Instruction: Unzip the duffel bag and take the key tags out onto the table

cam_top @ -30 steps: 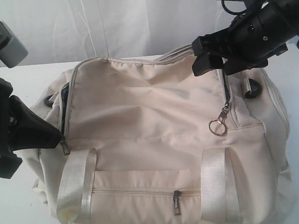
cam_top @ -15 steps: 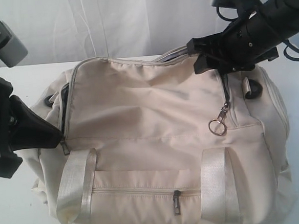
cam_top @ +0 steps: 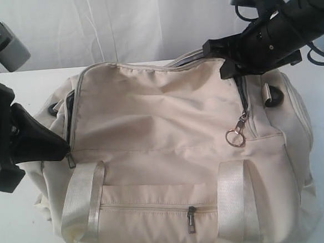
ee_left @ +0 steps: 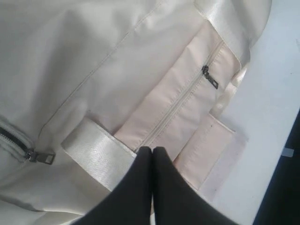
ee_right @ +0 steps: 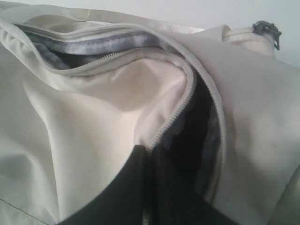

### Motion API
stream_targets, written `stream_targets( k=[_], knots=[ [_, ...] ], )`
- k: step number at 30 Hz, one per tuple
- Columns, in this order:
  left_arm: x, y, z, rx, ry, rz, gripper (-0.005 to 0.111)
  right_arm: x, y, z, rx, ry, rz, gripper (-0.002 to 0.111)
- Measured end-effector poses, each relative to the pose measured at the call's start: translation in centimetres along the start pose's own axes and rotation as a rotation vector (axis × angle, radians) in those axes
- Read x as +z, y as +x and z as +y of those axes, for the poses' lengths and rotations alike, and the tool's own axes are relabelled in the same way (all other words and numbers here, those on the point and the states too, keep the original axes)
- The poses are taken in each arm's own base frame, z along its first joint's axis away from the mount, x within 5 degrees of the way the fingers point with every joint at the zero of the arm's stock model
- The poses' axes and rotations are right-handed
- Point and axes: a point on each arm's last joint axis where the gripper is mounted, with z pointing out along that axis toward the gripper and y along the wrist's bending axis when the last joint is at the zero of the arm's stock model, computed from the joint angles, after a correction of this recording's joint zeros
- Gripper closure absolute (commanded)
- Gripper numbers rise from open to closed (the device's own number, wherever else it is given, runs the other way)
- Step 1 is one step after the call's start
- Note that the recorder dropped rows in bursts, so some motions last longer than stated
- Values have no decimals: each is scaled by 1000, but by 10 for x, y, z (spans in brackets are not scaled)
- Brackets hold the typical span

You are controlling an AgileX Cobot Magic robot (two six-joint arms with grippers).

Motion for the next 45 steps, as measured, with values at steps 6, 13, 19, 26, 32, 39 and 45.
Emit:
stream_targets(
  k=[6, 13, 19, 26, 32, 39, 45],
  knots=[
    [-2, 0, -1, 3, -3, -6, 107, -16, 9, 10, -94, -70, 84, 108],
    [-19, 3, -6, 19, -79, -36, 107, -83, 49, 61, -304, -360, 116, 108],
    [-25, 5, -5, 7, -129, -38, 107, -125, 116, 81, -475, -500, 191, 108],
    [-26, 5, -5, 3, -135, -40, 107, -130, 183, 67, -564, -538, 341, 108],
    [-26, 5, -5, 3, -135, -40, 107, -97, 227, 34, -561, -394, 488, 77],
    [-26, 5, -5, 1, -135, -40, 107, -120, 199, 53, -520, -430, 469, 42],
    [-26, 4, -5, 0, -133, -42, 107, -165, 128, 81, -601, -392, 44, 47]
  ],
)
